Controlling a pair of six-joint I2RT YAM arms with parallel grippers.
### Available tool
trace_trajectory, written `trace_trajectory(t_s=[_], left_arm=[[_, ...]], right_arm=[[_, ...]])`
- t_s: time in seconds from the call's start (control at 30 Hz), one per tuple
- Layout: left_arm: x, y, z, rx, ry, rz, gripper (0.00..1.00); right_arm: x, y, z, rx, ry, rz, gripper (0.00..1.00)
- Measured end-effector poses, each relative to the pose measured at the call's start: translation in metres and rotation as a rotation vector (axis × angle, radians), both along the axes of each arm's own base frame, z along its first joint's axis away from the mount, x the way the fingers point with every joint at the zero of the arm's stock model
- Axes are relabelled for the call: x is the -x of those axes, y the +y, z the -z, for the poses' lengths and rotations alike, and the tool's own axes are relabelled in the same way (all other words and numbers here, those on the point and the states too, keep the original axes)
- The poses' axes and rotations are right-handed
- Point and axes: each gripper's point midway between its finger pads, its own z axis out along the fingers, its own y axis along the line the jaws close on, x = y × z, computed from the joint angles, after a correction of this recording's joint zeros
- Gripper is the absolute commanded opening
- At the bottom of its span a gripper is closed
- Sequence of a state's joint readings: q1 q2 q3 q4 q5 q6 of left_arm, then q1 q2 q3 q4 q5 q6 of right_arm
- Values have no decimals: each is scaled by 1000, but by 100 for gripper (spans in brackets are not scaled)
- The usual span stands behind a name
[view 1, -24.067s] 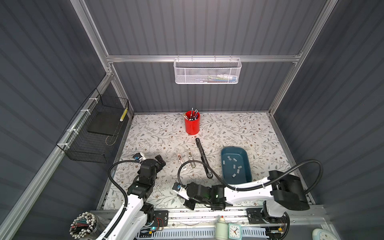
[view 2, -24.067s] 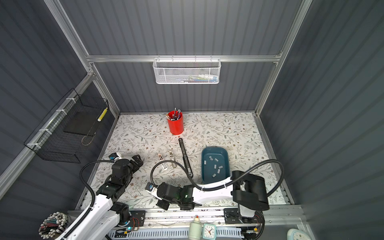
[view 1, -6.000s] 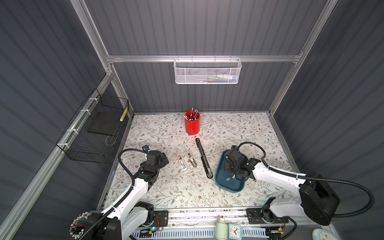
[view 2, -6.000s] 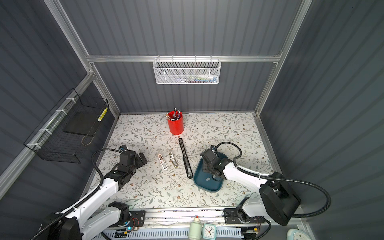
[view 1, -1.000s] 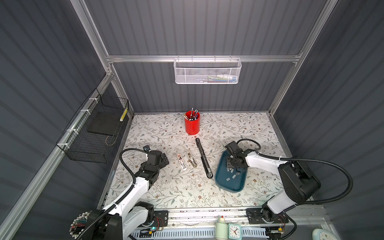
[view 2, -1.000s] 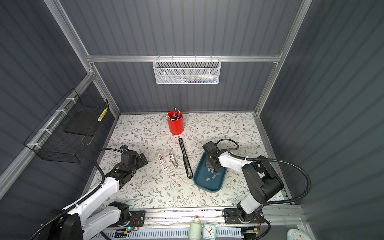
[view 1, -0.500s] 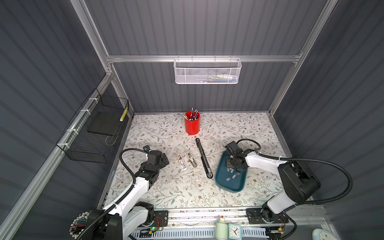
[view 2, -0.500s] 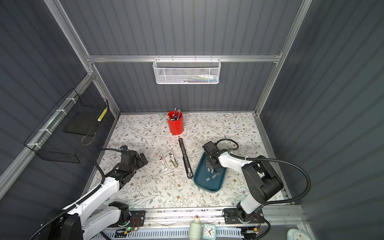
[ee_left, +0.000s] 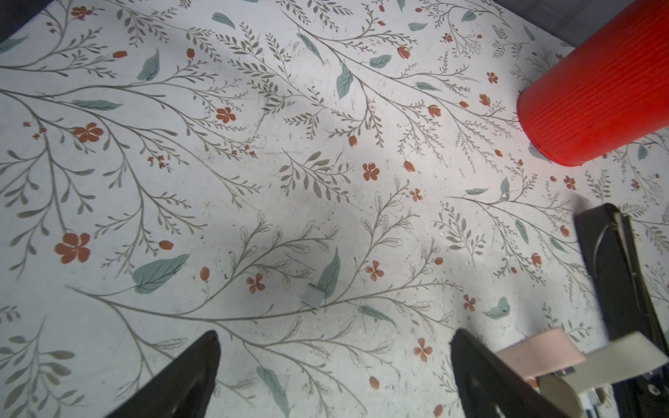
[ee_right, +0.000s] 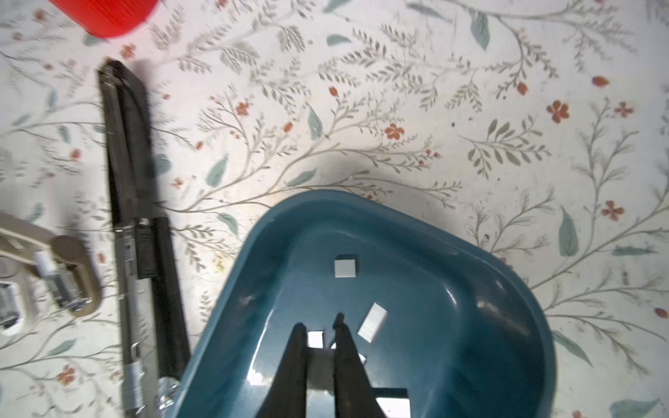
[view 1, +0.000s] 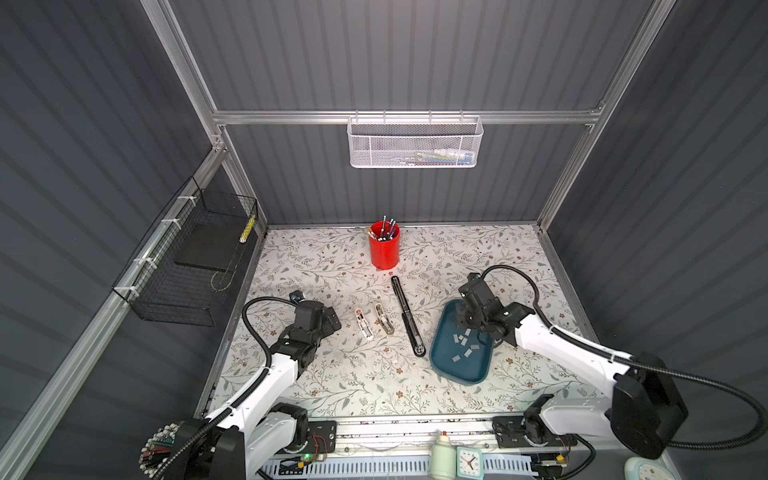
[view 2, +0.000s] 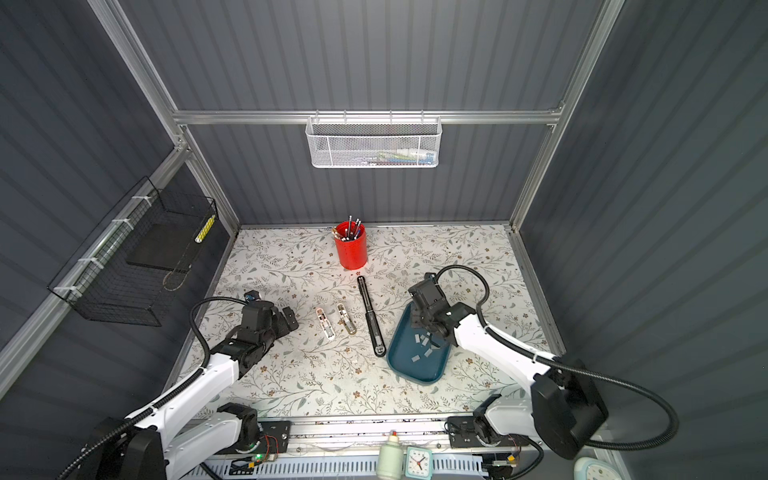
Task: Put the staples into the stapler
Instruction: 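Lift the right gripper from the tray and move it over the beige stapler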
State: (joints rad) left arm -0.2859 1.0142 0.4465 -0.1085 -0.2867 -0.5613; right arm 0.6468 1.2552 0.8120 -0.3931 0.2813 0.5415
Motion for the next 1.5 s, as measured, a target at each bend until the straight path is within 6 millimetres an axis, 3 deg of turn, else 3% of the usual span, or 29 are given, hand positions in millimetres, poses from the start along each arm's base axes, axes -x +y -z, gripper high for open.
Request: trace_trajectory(t_s=[0.13, 0.3, 0.43, 0.63, 0.8, 1.13, 1.5], left_arm=[[0, -9, -4, 48, -12, 28, 100], [1, -15, -5, 85, -18, 45, 100], [4, -15, -2, 95, -20, 44, 100], [4, -15, -1, 98, -21, 41, 100], [4, -14, -2, 100, -26, 38, 100], [3, -13, -7, 99, -45, 32, 100], [3, -13, -5, 97, -37, 31, 100]], right_arm=[[9, 36, -24, -27, -90, -94, 13], [11, 91, -36, -82, -166, -195, 12], [8, 125, -20, -87, -178, -248, 12], [0, 157, 15, -81, -144, -301, 10], [-11, 186, 20, -93, -160, -346, 12], [-16, 205, 36, -95, -180, -399, 10], [-2, 225, 39, -129, -207, -484, 10]])
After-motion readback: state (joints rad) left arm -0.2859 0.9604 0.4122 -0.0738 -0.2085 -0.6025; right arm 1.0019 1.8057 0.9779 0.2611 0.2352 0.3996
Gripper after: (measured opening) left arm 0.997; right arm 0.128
